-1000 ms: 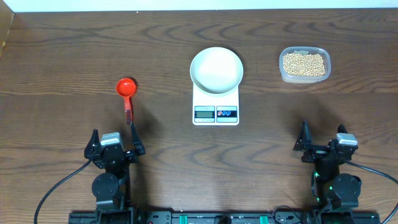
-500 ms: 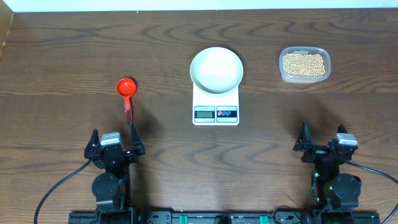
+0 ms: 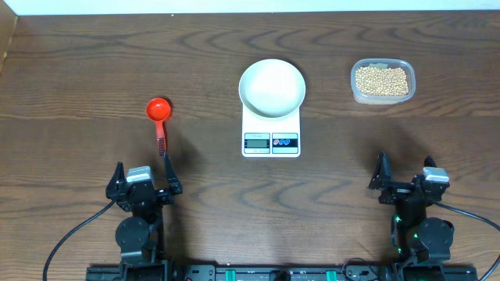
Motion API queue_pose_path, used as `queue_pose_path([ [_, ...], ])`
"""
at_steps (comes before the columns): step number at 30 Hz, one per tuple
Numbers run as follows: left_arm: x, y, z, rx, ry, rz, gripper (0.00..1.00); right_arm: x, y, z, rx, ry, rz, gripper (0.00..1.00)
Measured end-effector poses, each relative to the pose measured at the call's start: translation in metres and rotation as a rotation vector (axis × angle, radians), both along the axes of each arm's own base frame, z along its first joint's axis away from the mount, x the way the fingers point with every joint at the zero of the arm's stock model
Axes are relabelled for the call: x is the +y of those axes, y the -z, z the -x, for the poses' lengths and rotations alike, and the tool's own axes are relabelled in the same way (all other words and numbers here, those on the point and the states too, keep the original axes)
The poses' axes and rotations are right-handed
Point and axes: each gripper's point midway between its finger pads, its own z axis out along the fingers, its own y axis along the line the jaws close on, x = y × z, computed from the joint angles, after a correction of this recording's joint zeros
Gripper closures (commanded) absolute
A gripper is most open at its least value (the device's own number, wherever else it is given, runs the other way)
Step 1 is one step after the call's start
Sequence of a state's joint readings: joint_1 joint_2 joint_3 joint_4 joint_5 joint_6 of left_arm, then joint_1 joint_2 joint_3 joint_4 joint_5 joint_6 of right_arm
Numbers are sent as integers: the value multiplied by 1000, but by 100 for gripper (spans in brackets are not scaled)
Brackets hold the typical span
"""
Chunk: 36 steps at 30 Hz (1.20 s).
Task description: Scoop item into bowl and weigh 50g on scale
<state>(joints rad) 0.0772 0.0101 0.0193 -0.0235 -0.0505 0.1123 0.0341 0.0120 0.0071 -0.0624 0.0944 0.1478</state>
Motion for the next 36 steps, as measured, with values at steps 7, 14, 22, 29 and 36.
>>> queue_pose_path([
  [7, 0, 0, 0, 0, 0, 0, 2, 0, 0, 0, 0, 0, 0, 1],
  [14, 0, 0, 0, 0, 0, 0, 2, 0, 0, 0, 0, 0, 0, 1],
  [22, 0, 0, 0, -1, 0, 1, 2, 0, 0, 0, 0, 0, 0, 1],
  [29, -3, 0, 0, -1, 15, 16, 2, 0, 0, 0, 0, 0, 0, 1],
  [36, -4, 4, -1, 30, 20, 24, 2, 0, 0, 0, 0, 0, 0, 1],
])
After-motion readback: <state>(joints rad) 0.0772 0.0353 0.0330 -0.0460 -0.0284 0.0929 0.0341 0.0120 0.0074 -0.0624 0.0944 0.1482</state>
